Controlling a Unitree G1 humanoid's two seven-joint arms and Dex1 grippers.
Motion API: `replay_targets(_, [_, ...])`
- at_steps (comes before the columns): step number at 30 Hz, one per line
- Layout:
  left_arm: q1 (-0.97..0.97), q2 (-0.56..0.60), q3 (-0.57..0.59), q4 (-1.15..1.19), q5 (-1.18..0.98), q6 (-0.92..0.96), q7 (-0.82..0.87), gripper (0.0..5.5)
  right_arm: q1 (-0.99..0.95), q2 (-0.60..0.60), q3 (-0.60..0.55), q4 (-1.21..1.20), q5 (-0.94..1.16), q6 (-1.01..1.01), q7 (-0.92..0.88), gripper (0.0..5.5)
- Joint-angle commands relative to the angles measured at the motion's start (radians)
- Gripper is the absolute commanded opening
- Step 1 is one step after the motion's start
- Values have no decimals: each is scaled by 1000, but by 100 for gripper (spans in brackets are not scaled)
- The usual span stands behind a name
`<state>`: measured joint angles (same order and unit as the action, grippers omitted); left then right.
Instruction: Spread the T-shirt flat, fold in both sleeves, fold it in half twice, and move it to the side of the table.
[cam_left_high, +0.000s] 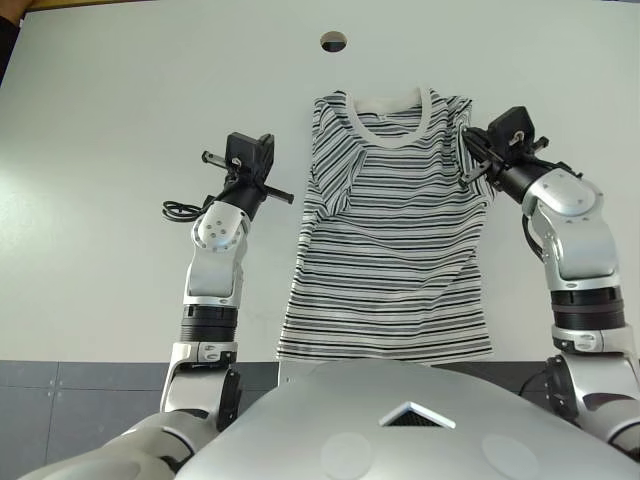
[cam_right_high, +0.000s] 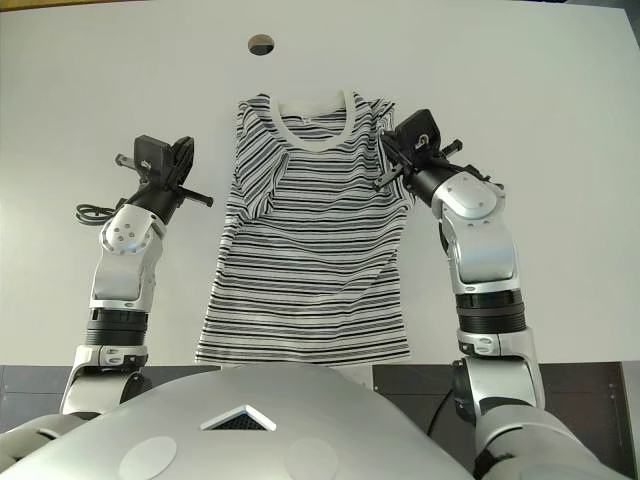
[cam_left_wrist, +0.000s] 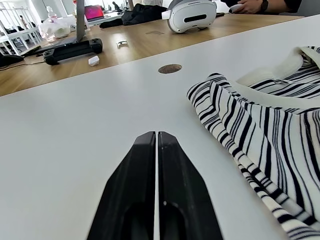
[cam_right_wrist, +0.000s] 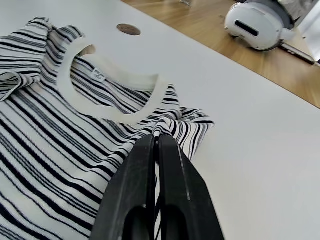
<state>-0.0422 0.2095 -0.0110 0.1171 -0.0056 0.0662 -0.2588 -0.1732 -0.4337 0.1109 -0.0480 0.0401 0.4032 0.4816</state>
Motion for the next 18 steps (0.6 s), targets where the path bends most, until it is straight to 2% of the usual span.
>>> replay_targets(1, [-5,-11,-9,16,7,-16,10,12,-28,50,70,11,-28,11,-3,10])
replay_targets(13, [14,-32,-26,23,7,-37,13,12,-152,164,131,202,-67,-42,-18,10])
replay_targets(18, [11,-36,-23,27,8,-42,14,10,-154,176,148,241,-69,-58,-1,97])
